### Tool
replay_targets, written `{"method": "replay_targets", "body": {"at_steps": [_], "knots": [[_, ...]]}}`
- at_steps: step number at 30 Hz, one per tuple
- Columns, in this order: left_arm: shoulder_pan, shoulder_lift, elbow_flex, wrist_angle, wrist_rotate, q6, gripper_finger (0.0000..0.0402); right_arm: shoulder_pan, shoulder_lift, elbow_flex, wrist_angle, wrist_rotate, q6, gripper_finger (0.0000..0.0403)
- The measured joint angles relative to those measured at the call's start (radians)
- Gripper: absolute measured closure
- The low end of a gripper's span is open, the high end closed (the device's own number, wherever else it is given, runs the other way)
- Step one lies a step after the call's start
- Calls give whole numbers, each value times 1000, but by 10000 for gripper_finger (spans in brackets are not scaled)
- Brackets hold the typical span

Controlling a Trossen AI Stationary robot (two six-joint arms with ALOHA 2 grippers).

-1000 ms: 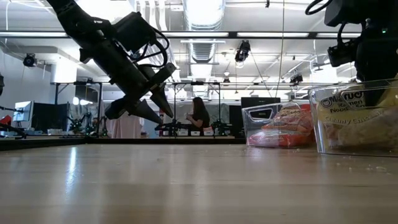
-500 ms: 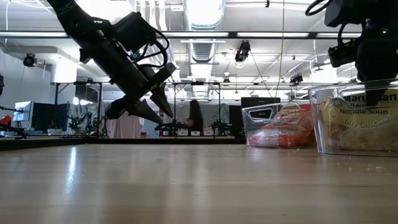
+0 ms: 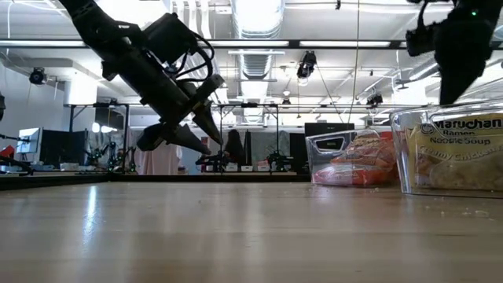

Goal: Sort Maruchan noodles
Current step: Put the yellow noodle pack into the middle transparent bin

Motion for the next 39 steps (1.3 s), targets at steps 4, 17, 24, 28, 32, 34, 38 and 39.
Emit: {"method": "replay_targets", "body": {"at_steps": [4,17,24,28,32,34,38,39], "knots": [[-11,0,1,27,36,-3,271,0,0,23,85,-1,-18,226],[-223,0,1,95,55,-254,271,0,37,24,543,-9,-209,227],[-400,0,39,69,27,-392,271,5,160,23,811,-175,-222,227],[-498,0,108,-44,10,-393,271,42,249,23,983,-243,-135,227],[-616,0,195,-227,-1,-398,271,108,342,24,1099,-242,-54,227],[-687,0,228,-255,-2,-404,271,140,390,33,1123,-241,-4,227],[-849,0,271,-297,-67,-460,271,198,476,77,1128,-240,38,227],[-889,0,275,-325,-101,-500,271,209,495,89,1127,-240,46,227]]}}
